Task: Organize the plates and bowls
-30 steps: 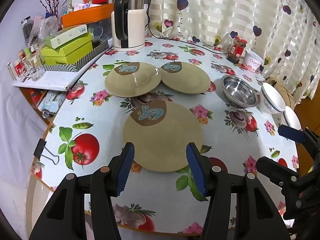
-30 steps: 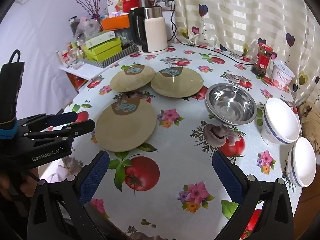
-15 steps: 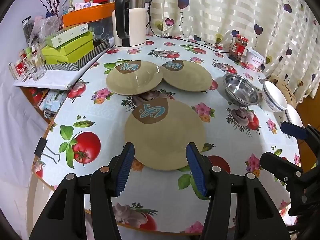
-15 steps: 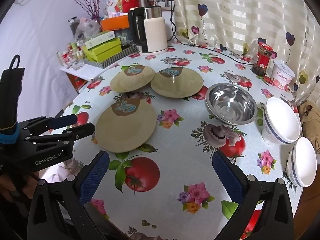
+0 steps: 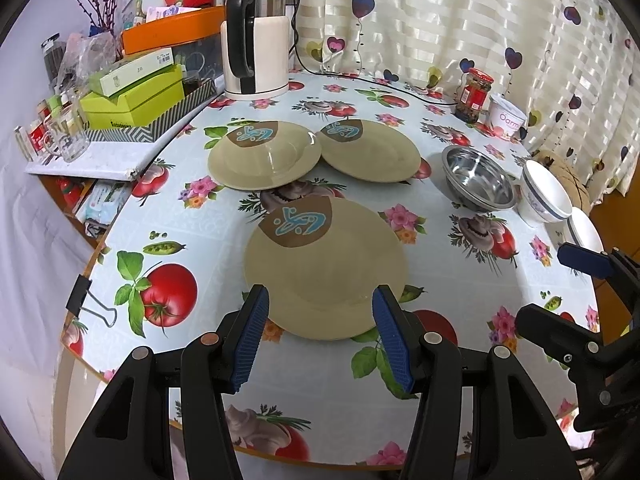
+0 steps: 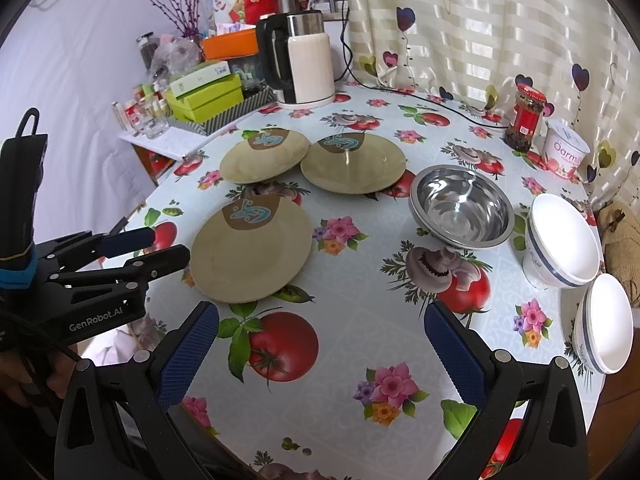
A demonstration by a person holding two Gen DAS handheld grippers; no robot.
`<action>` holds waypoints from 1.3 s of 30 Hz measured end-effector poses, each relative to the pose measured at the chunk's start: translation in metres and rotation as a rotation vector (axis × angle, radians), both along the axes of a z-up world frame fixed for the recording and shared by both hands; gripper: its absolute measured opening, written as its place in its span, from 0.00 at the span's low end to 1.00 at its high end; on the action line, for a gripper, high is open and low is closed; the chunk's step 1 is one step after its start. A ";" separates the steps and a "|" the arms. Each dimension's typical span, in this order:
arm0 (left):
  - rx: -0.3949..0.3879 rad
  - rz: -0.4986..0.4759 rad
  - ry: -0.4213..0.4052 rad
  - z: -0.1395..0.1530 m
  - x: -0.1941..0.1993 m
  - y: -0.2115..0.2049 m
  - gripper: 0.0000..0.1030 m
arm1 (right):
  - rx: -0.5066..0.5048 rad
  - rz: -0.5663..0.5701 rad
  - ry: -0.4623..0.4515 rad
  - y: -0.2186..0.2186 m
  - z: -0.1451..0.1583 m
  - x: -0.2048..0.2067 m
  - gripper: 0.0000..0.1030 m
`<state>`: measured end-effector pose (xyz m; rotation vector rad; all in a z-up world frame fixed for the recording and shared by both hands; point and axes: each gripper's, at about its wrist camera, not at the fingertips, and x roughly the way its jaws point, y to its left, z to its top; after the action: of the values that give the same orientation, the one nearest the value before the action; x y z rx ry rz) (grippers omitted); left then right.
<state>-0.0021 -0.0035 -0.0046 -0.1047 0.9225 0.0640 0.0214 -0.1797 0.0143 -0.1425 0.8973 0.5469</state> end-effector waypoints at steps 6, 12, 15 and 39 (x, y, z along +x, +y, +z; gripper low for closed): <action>-0.011 0.003 0.004 -0.003 0.000 0.001 0.53 | -0.002 0.002 0.000 0.000 -0.002 -0.001 1.00; -0.021 0.004 0.004 -0.003 0.000 0.003 0.53 | -0.004 0.000 0.001 0.002 0.000 -0.001 1.00; -0.027 0.003 0.003 -0.003 0.000 0.003 0.53 | -0.003 -0.001 -0.001 0.002 0.002 -0.002 1.00; -0.044 0.000 0.006 -0.001 -0.002 0.003 0.53 | -0.003 0.003 0.000 0.004 -0.003 0.000 1.00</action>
<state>-0.0039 -0.0002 -0.0060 -0.1448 0.9299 0.0439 0.0212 -0.1761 0.0113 -0.1467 0.8977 0.5478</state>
